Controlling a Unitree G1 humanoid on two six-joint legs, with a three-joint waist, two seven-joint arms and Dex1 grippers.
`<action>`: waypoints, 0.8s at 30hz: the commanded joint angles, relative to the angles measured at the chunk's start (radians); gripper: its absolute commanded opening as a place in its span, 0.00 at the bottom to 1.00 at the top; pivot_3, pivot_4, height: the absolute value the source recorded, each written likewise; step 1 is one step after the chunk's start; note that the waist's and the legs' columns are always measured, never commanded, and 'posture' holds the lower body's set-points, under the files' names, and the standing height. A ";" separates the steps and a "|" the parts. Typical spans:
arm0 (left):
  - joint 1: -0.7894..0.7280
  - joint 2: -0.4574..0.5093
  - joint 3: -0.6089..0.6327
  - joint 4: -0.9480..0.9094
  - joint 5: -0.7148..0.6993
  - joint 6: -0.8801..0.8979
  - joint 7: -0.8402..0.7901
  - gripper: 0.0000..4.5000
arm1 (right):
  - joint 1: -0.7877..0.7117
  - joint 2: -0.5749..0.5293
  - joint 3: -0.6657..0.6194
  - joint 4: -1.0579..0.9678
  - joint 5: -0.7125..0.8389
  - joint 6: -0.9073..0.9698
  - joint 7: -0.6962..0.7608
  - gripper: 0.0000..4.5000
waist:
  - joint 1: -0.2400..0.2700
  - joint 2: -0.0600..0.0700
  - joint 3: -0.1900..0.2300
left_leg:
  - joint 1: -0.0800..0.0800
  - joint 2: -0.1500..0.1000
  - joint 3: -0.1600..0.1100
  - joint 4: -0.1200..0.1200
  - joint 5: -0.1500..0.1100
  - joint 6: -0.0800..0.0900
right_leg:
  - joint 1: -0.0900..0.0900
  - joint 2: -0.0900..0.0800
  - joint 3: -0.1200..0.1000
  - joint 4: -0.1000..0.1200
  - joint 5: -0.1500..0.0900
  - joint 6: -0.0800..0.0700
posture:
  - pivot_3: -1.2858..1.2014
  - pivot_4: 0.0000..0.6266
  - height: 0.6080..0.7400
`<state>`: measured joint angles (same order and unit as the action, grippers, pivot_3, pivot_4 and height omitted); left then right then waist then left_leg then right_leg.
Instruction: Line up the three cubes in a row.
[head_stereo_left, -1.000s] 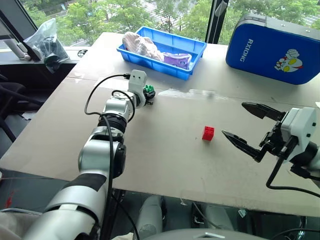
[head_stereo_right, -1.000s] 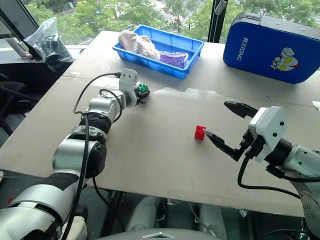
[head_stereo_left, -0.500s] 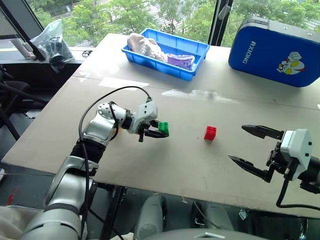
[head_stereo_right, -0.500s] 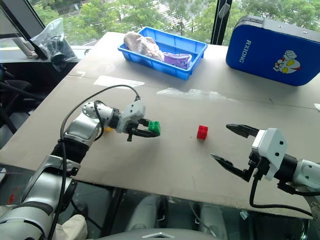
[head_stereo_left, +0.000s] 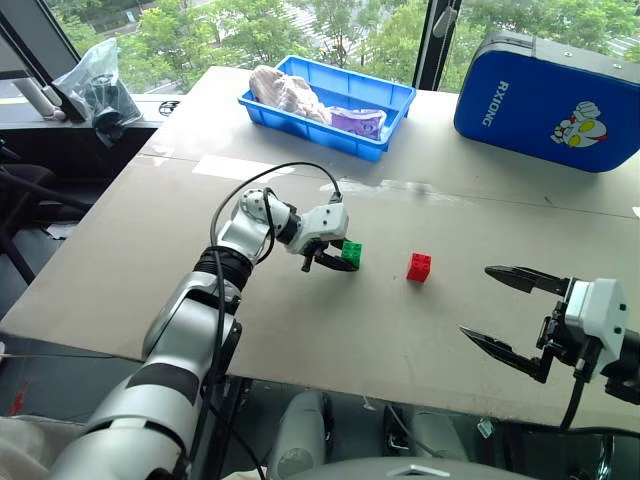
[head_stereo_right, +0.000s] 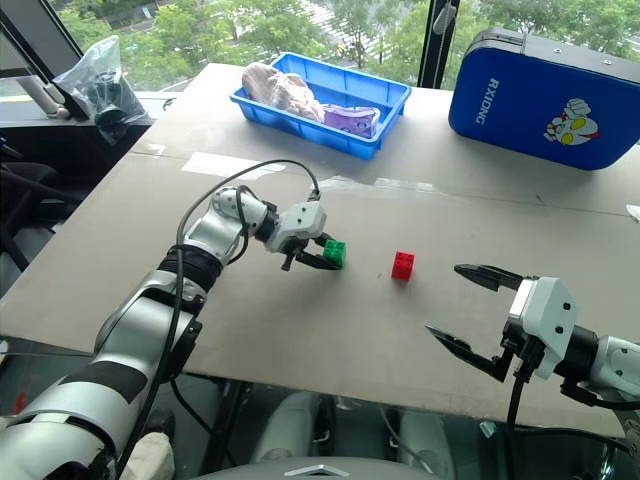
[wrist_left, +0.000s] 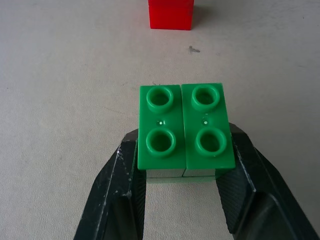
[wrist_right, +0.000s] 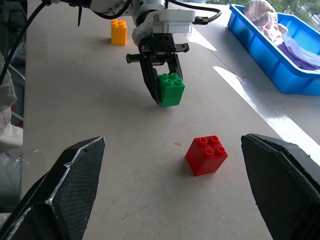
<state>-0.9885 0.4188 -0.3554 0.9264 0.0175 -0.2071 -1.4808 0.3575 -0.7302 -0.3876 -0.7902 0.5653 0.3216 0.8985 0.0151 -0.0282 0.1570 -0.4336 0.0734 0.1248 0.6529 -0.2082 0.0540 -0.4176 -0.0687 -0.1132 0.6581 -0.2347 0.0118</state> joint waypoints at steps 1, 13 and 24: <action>-0.043 -0.019 0.016 0.040 0.014 -0.047 -0.007 0.29 | 0.017 0.003 -0.012 -0.053 0.008 -0.017 -0.014 1.00 | 0.000 0.000 0.000 | 0.000 0.000 0.000 0.000 0.000 0.000 | 0.000 0.000 0.000 0.000 0.000 0.000 | 0.52 0.24 1.00; -0.105 -0.037 0.040 0.122 0.025 -0.047 -0.058 0.90 | 0.082 0.020 -0.022 -0.084 0.011 -0.025 -0.030 1.00 | -0.001 0.000 0.000 | 0.000 0.000 -0.001 0.000 0.000 0.000 | 0.000 0.000 -0.001 0.000 0.000 0.000 | 0.52 0.24 1.00; 0.195 0.332 0.308 -0.646 -0.144 0.738 0.070 0.90 | 0.018 0.031 0.065 -0.044 0.018 -0.045 -0.020 1.00 | -0.028 0.001 0.001 | 0.002 0.001 -0.007 -0.001 0.000 0.000 | 0.000 0.002 0.007 0.001 -0.001 -0.001 | 0.52 0.24 1.00</action>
<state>-0.7937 0.7294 -0.1045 0.3943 -0.1036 0.3894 -1.4849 0.3814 -0.6999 -0.3275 -0.8257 0.5707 0.2984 0.8709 -0.0125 -0.0269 0.1576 -0.4320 0.0745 0.1168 0.6526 -0.2084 0.0535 -0.4174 -0.0672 -0.1060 0.6596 -0.2353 0.0110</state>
